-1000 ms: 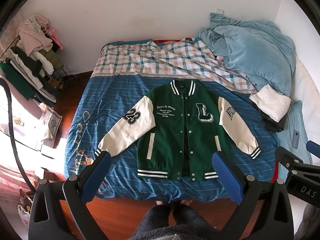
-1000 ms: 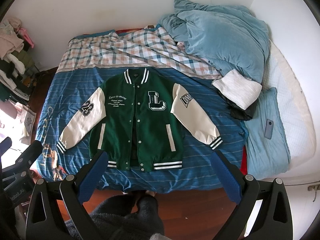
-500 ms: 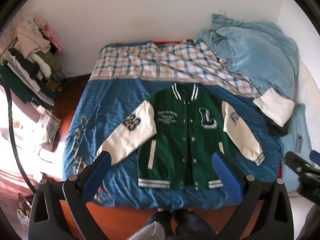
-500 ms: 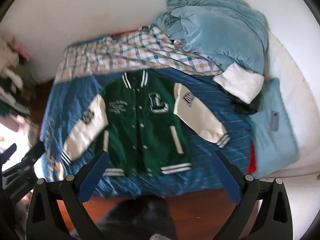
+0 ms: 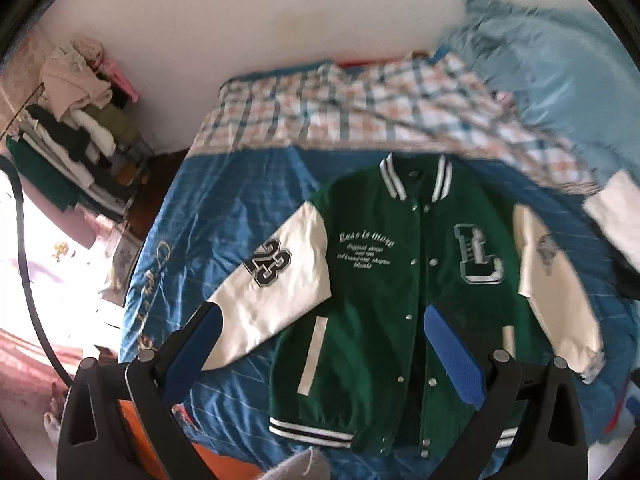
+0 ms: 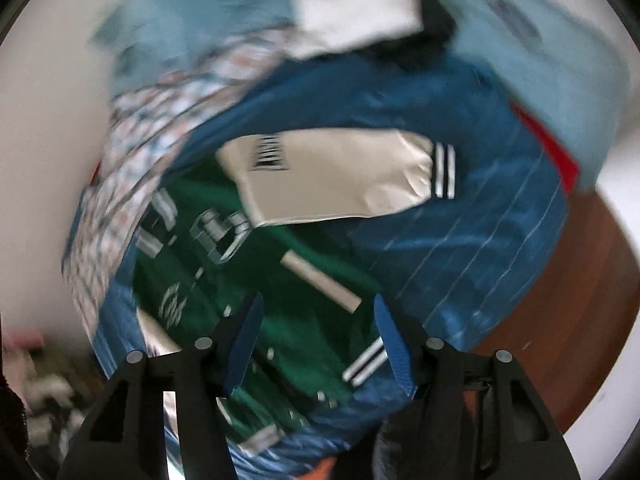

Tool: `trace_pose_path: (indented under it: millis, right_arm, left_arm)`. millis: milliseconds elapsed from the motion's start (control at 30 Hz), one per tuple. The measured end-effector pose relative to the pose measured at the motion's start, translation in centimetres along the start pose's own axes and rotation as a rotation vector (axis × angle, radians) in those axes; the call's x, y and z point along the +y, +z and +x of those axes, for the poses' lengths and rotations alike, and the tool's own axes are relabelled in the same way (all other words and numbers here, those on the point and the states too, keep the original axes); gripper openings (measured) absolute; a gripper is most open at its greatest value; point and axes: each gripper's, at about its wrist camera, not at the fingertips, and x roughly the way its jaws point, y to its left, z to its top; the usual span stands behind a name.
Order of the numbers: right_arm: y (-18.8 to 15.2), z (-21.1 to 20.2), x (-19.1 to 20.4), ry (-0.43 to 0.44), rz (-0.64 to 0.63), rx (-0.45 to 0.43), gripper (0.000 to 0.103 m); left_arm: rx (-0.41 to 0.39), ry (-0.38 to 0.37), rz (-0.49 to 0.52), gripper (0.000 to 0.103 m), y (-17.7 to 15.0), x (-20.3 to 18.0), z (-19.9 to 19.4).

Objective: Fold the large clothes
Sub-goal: 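Grasp the striped cuff of the white sleeve with the right tool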

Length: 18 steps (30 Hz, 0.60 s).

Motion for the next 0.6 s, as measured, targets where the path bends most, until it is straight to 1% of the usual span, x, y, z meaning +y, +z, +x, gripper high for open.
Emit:
trace_pose_path:
  millis: [33,67,133,200,300,400,433,500,600]
  right_arm:
    - [1.4,2.5,-2.1,-0.005,0.047,0.003,0.06]
    - [2.4,4.6,-3.5,-0.007,0.084,0.01,0.061]
    - [4.8,10.2,-7.7,0.009,0.187,0.041,0.067]
    - [6.4,14.7,-10.9,0.008,0.262,0.056,0.069]
    - [8.6,21.1,-16.3,0.003,0.369,0.04,0.072]
    - [10.1,25.9,-19.7,0.003,0.443,0.031,0.075]
    - [10.5,27.1,-20.3,0.025,0.465,0.026,0.079]
    - [11.4,29.2,-21.5,0.102,0.529,0.0,0.088]
    - [12.8,30.1,-21.5,0.166,0.584,-0.088,0.09]
  left_arm:
    - [0.028,0.017,-0.002,0.103,-0.1,-1.3,2.1]
    - [0.043,0.024,-0.004,0.103,-0.3,-2.0,3.5]
    - [0.082,0.051,0.004,0.103,-0.8,-3.7,6.7]
    - [0.13,0.088,0.015,0.103,-1.9,-5.7,10.5]
    - [0.202,0.14,0.011,0.103,-3.7,-7.8,15.8]
    - [0.274,0.164,-0.003,0.103,-5.5,-9.1,20.3]
    - [0.297,0.166,-0.006,0.103,-6.1,-9.6,21.7]
    - [0.321,0.162,-0.002,0.103,-6.9,-10.7,23.5]
    - [0.318,0.139,0.016,0.103,-7.3,-12.7,25.3]
